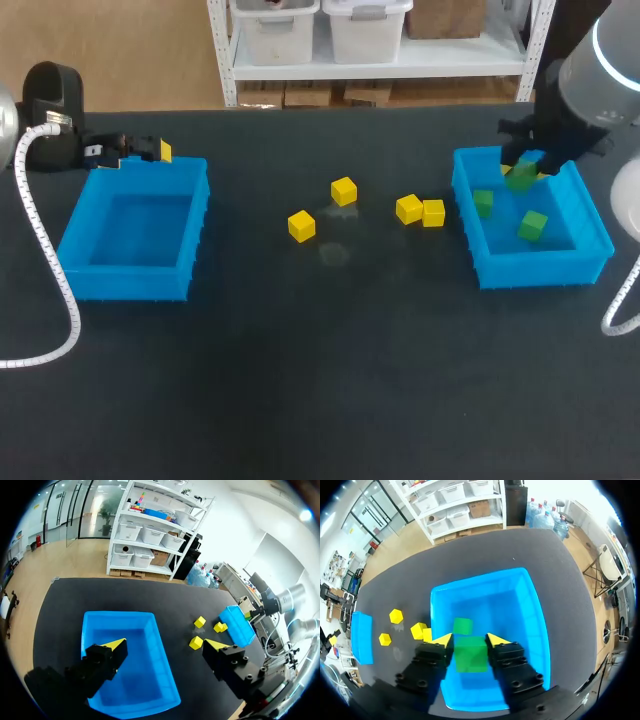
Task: Put the green cubes in the right bin and the yellow cubes in the left bin.
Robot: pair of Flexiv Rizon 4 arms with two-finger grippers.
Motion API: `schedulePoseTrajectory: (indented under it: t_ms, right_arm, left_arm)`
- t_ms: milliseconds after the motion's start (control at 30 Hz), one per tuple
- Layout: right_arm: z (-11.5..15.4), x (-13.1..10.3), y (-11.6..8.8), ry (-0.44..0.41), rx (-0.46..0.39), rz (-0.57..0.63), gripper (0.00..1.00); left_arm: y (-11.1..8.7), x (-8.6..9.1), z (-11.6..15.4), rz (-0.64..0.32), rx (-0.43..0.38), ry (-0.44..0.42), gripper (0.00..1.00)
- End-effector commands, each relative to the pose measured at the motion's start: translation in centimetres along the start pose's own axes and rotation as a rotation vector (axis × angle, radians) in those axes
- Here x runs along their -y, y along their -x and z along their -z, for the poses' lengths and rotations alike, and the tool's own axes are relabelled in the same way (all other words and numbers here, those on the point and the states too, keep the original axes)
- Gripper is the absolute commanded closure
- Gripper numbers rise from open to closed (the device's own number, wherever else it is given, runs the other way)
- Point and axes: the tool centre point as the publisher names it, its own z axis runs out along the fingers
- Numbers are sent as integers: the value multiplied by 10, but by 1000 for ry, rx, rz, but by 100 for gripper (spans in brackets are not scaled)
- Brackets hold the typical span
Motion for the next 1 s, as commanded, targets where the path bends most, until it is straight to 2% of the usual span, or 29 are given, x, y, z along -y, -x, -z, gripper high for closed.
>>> schedulePoseTrajectory:
  t_ms: [33,1000]
  right_arm:
    - [2,0,-3,-4,96,2,0]
    - [7,-5,-1,-14,94,22,0]
  left_arm:
    - [-1,-2,0,-2,5,-9,0]
    - [-1,-2,0,-2,5,-9,0]
